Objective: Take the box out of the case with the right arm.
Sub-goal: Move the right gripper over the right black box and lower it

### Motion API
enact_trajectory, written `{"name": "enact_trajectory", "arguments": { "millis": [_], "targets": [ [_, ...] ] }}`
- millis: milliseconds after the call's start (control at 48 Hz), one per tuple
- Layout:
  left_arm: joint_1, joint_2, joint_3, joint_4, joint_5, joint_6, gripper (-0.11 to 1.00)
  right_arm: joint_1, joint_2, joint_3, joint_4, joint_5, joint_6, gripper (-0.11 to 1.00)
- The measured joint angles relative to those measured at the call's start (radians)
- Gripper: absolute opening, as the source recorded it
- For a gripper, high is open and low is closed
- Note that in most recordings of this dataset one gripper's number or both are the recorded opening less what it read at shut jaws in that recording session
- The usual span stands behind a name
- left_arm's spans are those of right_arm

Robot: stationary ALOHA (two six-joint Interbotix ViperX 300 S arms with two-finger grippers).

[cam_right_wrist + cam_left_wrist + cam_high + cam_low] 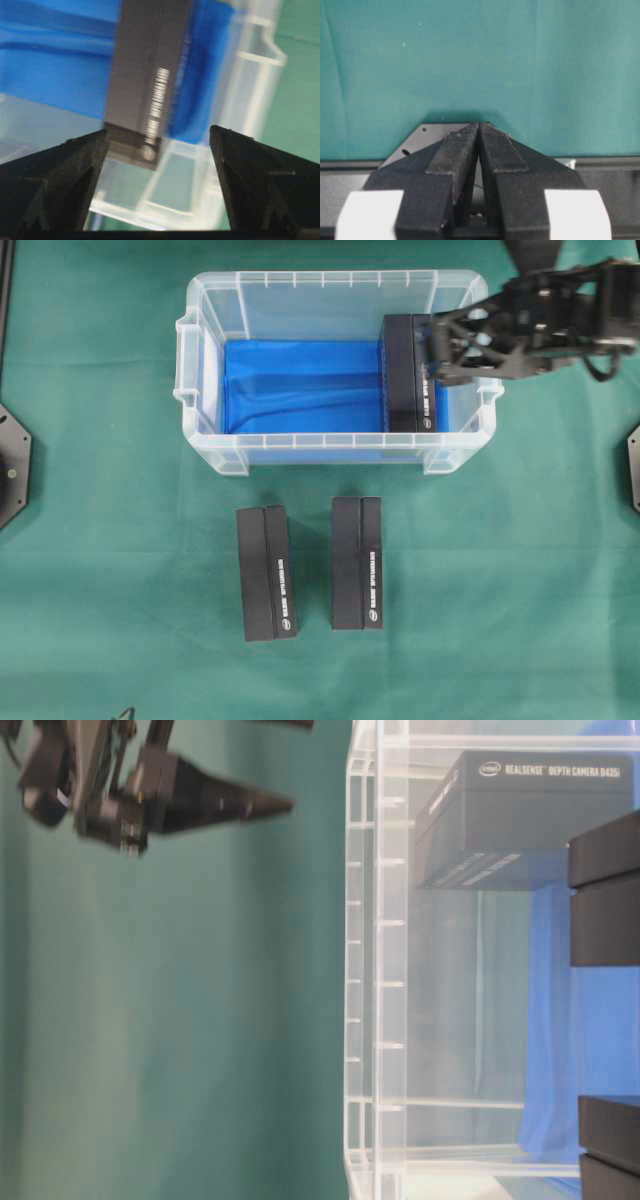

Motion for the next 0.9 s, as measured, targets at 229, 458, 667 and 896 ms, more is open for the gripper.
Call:
{"name": "enact_trajectory", "arguments": {
  "millis": [229, 458, 667, 896],
  "targets": [
    [-0.002, 0.000, 0.002, 0.000, 0.000, 0.000, 0.00, 0.000, 0.095, -0.107, 0.000, 0.008, -0.009, 0.84],
    [0.000, -0.002, 0.002, 0.000, 0.000, 0.002, 0.00, 0.002, 0.104, -0.117, 0.000, 0.034, -0.003, 0.84],
    [0.000, -0.003, 0.005, 0.000, 0.000, 0.002, 0.00, 0.000, 0.104, -0.117, 0.002, 0.055, 0.000, 0.84],
    [-0.002, -0.002, 0.005, 0.000, 0.000, 0.002, 0.00, -0.002, 0.107, -0.117, 0.000, 0.055, 0.000, 0.84]
  ]
}}
